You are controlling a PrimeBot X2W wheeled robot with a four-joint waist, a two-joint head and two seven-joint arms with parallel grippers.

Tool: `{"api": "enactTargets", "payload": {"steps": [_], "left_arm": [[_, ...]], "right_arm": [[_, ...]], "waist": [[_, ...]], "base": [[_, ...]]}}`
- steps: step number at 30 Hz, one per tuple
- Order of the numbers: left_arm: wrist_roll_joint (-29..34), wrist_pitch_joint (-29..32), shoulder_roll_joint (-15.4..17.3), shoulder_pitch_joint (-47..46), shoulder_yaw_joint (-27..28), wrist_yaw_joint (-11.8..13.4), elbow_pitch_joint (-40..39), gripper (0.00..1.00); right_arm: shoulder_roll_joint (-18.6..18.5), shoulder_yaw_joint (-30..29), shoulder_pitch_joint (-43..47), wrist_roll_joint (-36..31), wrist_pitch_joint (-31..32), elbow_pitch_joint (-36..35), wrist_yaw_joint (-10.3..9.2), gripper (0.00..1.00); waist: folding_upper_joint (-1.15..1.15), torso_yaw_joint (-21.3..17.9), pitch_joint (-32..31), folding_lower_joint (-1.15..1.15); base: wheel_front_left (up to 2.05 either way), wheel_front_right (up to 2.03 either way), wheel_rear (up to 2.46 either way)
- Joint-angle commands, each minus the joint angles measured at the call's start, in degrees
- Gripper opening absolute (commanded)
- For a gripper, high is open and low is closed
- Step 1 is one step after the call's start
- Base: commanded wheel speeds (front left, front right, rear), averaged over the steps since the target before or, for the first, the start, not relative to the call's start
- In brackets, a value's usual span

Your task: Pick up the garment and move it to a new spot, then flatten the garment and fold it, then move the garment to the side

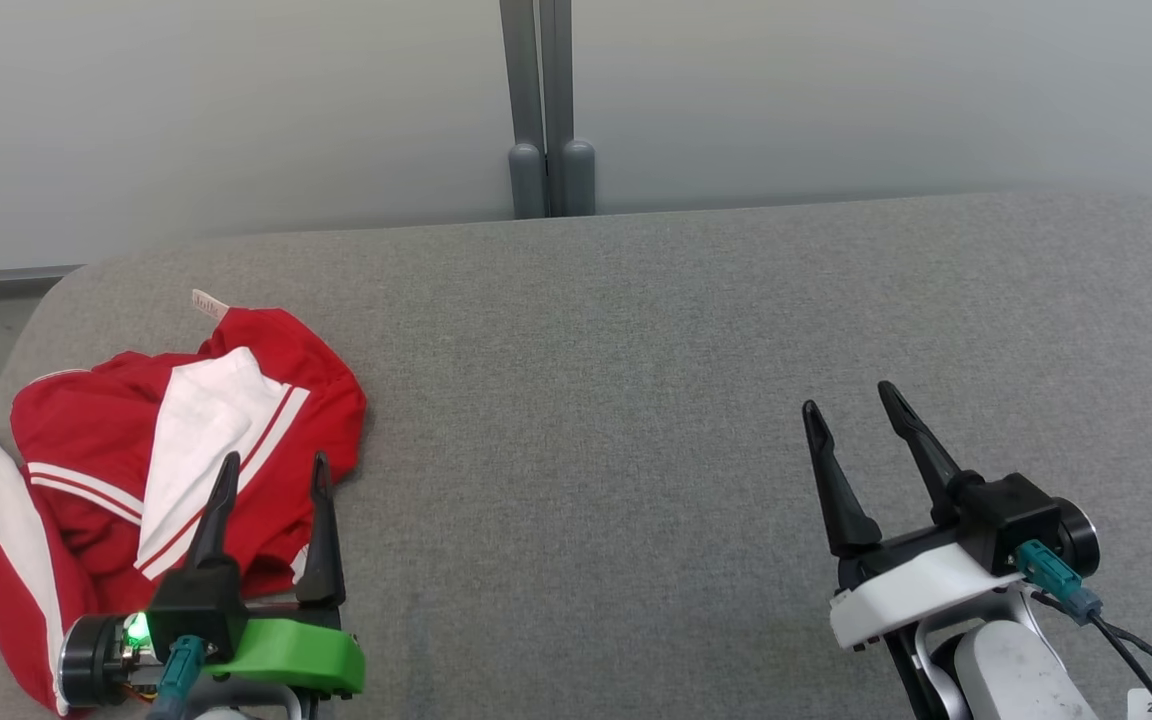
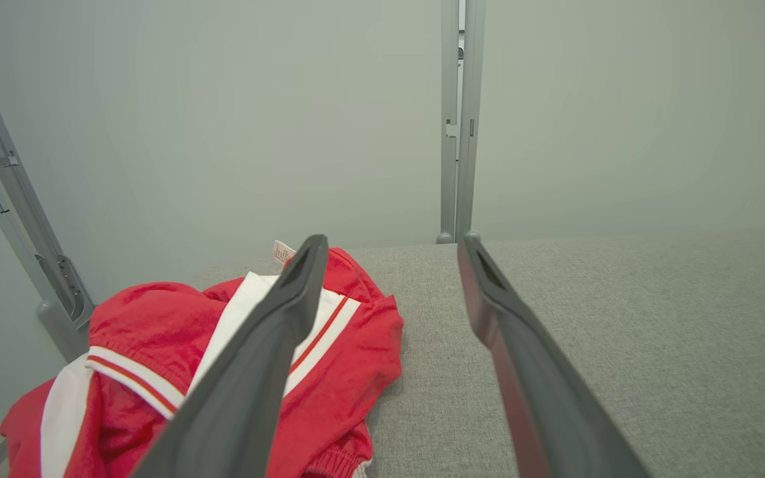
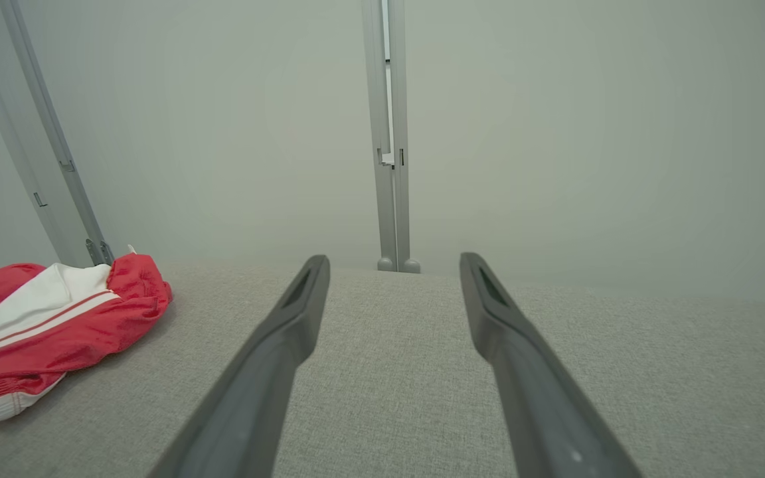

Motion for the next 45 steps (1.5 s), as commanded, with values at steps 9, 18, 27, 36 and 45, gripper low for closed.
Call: {"api": "enactTargets", "payload": {"steps": [9, 18, 27, 36, 45], "left_arm": [[-0.65, -0.20, 0.37, -0.01, -0.07, 0.31, 0.37, 1.00], [-0.78, -0.20, 0.37, -0.14, -0.02, 0.14, 0.82, 1.00], [-0.54, -0.20, 0.37, -0.66, -0.10, -0.32, 1.18, 1.00], [-0.78, -0.20, 0.37, -0.61, 0.29, -0.25, 1.60, 1.00], [-3.67, -0.20, 0.36, -0.90, 1.32, 0.25, 3.52, 1.00]], "right_arm": [[-0.26, -0.12, -0.84, 0.26, -0.19, 0.37, 0.03, 1.00], [-0.26, -0.14, -0.58, 0.44, -0.19, 0.61, 0.03, 1.00], [-0.25, -0.25, -0.72, 0.60, -0.19, 0.99, 0.03, 1.00], [-0.25, -0.58, -0.54, 0.82, -0.19, 1.34, 0.03, 1.00], [-0.22, -0.66, 0.27, 4.35, -0.19, 1.37, 0.03, 1.00]], "waist": [[0.00, -0.09, 0.19, 0.00], [0.00, -0.30, 0.22, 0.00], [0.00, -0.17, 0.41, 0.00], [0.00, 0.23, 0.54, 0.00], [0.00, 3.64, 0.34, 0.00]], "base": [[0.00, 0.00, 0.00], [0.00, 0.00, 0.00], [0.00, 0.00, 0.00], [0.00, 0.00, 0.00], [0.00, 0.00, 0.00]]}}
